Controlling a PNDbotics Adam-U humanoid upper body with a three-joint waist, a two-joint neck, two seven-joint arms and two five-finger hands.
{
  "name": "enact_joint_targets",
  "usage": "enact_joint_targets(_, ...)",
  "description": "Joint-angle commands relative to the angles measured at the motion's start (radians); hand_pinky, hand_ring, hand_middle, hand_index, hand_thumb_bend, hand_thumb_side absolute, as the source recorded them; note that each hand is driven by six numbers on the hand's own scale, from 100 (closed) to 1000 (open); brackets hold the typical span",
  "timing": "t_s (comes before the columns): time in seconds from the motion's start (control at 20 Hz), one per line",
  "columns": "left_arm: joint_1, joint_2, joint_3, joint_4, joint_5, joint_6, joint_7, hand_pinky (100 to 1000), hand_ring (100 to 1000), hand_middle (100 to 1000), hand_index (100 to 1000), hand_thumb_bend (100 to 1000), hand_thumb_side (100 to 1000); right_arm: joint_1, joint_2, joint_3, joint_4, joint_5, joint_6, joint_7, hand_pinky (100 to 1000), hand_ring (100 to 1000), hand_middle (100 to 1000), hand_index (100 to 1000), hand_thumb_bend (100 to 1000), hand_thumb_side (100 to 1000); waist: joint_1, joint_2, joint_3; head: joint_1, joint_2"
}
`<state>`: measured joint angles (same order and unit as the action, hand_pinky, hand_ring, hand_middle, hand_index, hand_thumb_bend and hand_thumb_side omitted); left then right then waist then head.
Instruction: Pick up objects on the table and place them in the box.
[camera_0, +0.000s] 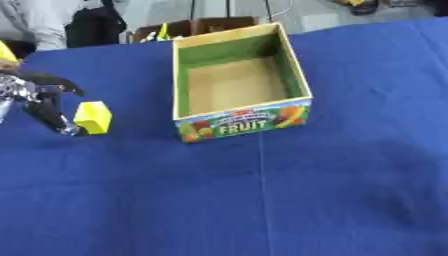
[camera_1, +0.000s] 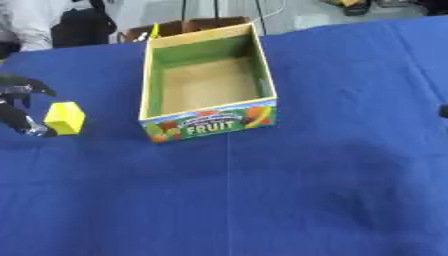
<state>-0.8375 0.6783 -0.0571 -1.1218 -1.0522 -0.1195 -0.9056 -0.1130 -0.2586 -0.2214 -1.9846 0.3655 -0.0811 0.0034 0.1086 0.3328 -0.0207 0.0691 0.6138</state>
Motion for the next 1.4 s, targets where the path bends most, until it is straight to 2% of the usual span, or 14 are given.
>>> enact_joint_targets(0.05,-0.03,0.042,0.006,0.001,-0.015,-0.017,0.0,702,790,994,1000,493,539,-0.002,-0.024,0.0,-0.015,0.008,-0.002,0.005,789,827,682,756,100,898,-0.001,-0.015,-0.002,0.006,-0.013)
enact_joint_targets(0.4,-0.058,0.029,-0.002,0.039,-0.048,-0.039,0.019,681,777,975,1000,448,555,-0.004,-0.024,0.003,-0.015,0.013,-0.004,0.009,789,828,681,756,100,898,0.002,-0.007,-0.012,0.014,-0.02)
enact_joint_targets(0.7,-0.072,0.016,-0.002,0.086,-0.037,-0.051,0.028,663,766,954,1000,419,526,-0.007,-0.023,0.004,-0.015,0.018,-0.009,0.01,789,830,681,756,100,898,0.003,0.003,-0.022,0.022,-0.027)
enact_joint_targets(1.2,-0.077,0.003,-0.004,0.144,-0.022,-0.047,-0.001,649,743,937,1000,371,506,-0.013,-0.021,0.005,-0.015,0.023,-0.013,0.009,790,835,682,756,100,897,0.006,0.017,-0.035,0.032,-0.037)
enact_joint_targets(1.4,-0.08,-0.004,0.0,0.162,-0.016,-0.043,0.004,619,721,891,1000,359,504,-0.015,-0.02,0.005,-0.015,0.024,-0.014,0.01,790,836,682,756,100,896,0.006,0.021,-0.039,0.037,-0.042)
